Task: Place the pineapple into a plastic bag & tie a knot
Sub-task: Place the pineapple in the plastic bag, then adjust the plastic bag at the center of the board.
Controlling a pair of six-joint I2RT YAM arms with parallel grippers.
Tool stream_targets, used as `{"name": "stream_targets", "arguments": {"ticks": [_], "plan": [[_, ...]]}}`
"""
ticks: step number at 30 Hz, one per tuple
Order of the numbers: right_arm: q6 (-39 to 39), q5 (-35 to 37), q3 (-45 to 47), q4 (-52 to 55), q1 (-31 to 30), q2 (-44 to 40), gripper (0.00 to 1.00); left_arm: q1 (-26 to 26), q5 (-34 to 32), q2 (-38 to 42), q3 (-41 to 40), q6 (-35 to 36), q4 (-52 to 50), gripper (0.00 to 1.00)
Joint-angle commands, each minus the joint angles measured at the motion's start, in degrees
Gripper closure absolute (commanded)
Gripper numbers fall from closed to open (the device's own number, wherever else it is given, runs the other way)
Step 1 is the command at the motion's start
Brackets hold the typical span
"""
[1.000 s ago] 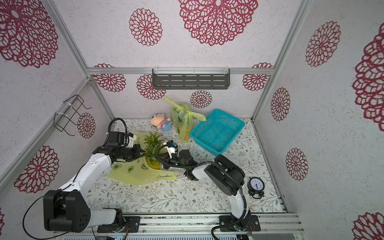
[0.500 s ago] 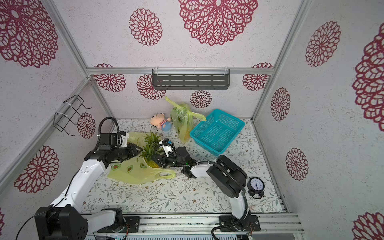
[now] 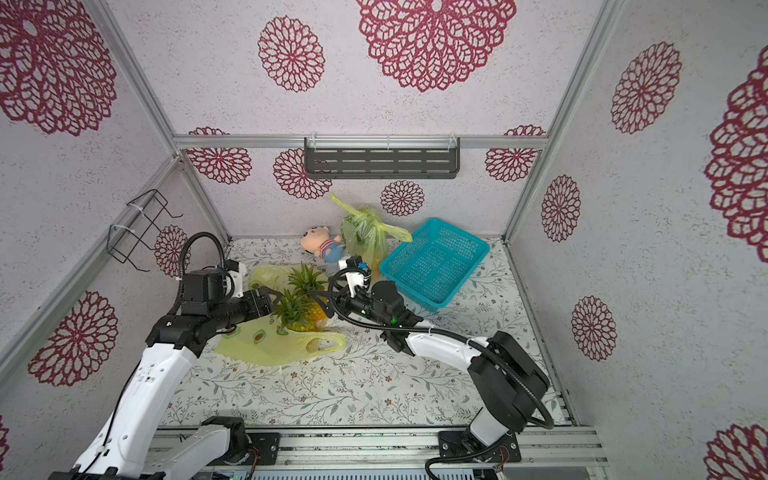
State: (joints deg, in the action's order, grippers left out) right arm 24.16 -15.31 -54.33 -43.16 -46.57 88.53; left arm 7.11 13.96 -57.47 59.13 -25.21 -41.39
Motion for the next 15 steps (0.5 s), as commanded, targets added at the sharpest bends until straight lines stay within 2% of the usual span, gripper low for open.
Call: {"name": "stream_targets", "arguments": {"ticks": [1,6,12,15], "plan": [[-2.30,4.61,0.05,6.70,2.90,-2.98,0.17,5.50,-5.51,1.88,3.27,3.60,-1.67,0.12],[0.07,3.98,0.71,9.76,7.40,-3.24,0.15,15.69,-8.43,0.42,5.63,7.94,-1.58,0.00],[4.75,4.90,2.21,11.43,11.38,-2.88,0.14,27.25,-9.14,-5.01,7.08,15.01,-0.66,0.03],[7.41,6.01,3.90,11.20,13.36,-3.56,0.15,32.15,-12.07,-9.13,8.35,17.91,-2.15,0.03]]}}
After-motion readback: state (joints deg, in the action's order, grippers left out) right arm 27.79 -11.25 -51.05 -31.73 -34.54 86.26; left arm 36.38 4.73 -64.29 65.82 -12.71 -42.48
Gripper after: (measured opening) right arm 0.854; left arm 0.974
